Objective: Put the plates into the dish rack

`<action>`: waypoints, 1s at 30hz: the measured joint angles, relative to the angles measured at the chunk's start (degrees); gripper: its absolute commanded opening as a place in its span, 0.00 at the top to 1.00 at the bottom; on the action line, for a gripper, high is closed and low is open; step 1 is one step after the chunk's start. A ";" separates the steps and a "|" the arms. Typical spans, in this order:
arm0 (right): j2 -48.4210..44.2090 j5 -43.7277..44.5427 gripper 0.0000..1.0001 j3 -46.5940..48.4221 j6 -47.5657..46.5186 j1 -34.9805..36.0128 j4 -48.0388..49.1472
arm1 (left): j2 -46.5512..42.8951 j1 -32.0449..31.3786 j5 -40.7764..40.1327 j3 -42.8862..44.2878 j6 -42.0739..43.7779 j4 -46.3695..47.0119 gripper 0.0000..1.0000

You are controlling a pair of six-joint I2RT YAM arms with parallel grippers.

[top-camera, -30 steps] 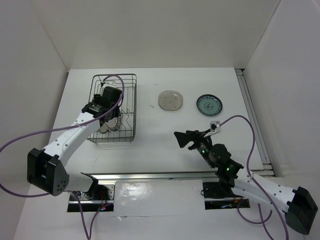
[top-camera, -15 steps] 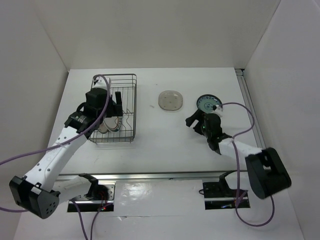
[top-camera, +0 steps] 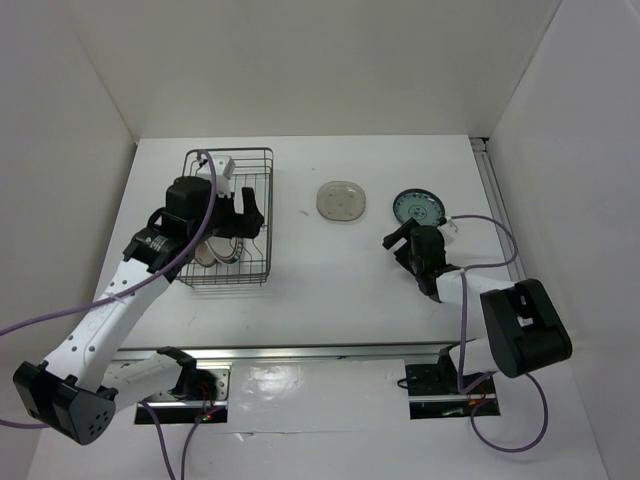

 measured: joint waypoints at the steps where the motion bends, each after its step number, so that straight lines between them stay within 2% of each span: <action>1: -0.70 1.27 0.06 -0.02 1.01 -0.39 -0.76 | 0.00 0.00 0.55 0.00 0.02 0.00 0.00; 4: -2.45 4.17 0.06 -0.02 3.52 -2.36 -2.54 | -0.02 0.00 2.10 0.00 0.04 0.02 0.00; 8: -2.75 5.73 0.06 -0.02 5.73 -8.55 -4.13 | -0.02 0.00 3.37 0.00 0.04 0.00 0.00; 13: 1.60 4.37 0.09 2.08 7.13 -15.58 -3.45 | -0.17 0.00 4.76 -0.02 0.04 0.26 0.00; 18: 10.14 1.11 0.18 8.24 7.34 -19.52 0.09 | -0.42 0.00 5.90 -0.04 0.04 0.63 0.00; 22: 14.86 -0.85 0.31 12.20 6.91 -20.98 1.01 | -0.46 0.00 6.49 -0.09 0.04 0.83 0.00; 28: 22.25 -4.63 0.34 20.35 5.81 -22.18 0.46 | -0.46 0.00 6.67 -0.11 0.04 0.85 0.00; 29: 22.93 -5.03 0.37 21.24 5.51 -22.29 0.28 | -0.46 0.00 6.64 -0.11 0.04 0.85 0.00; 30: 23.65 -5.38 0.45 22.08 5.22 -22.34 -0.04 | -0.46 0.00 6.64 -0.11 0.04 0.85 0.00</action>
